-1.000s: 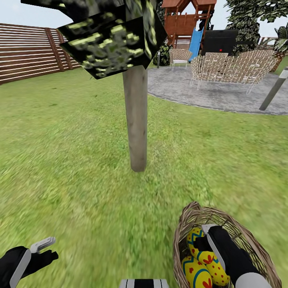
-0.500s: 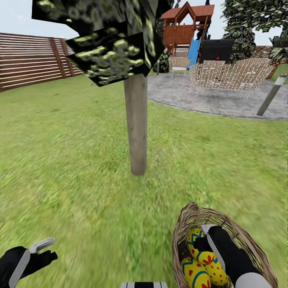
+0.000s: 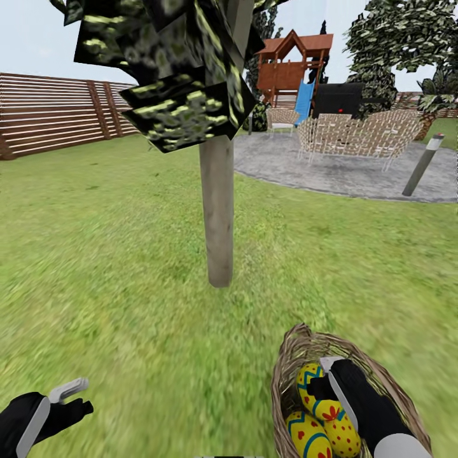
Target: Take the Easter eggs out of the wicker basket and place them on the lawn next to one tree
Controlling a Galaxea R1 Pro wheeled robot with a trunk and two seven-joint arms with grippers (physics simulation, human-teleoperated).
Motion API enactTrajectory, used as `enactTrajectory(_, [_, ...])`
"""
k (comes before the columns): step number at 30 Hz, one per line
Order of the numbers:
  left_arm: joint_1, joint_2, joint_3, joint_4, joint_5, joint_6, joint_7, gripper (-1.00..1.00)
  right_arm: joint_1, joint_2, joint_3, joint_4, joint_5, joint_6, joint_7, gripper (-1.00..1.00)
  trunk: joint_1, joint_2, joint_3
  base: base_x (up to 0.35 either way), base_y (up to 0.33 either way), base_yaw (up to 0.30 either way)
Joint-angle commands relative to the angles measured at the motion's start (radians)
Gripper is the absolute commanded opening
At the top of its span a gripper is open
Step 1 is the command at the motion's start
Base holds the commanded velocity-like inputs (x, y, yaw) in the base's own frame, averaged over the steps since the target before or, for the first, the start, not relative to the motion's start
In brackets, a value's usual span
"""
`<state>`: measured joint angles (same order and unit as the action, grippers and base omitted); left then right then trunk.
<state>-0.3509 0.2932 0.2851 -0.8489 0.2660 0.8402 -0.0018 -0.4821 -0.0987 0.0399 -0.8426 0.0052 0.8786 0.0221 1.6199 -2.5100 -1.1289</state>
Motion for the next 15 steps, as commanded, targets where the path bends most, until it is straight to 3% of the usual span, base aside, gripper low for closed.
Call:
enactTrajectory(1, [0.0,0.0,0.002,-0.001,0.002,0.005,-0.001,1.0,0.0,-0.001,0.003,-0.001,0.001,0.004,0.002,-1.0,-0.001,0.0,0.003,0.0,0.0,0.0])
enactTrajectory(7, [0.0,0.003,0.006,-0.002,0.007,0.005,-0.001,1.0,-0.001,-0.001,0.003,-0.001,0.001,0.006,0.002,-1.0,-0.003,0.001,0.026,0.0,0.0,0.0])
enactTrajectory(15, [0.0,-0.002,0.003,0.005,0.006,0.005,-0.001,1.0,0.0,-0.001,0.003,-0.001,0.001,0.007,0.002,-1.0,-0.007,0.003,0.057,-0.192,-0.147,0.0])
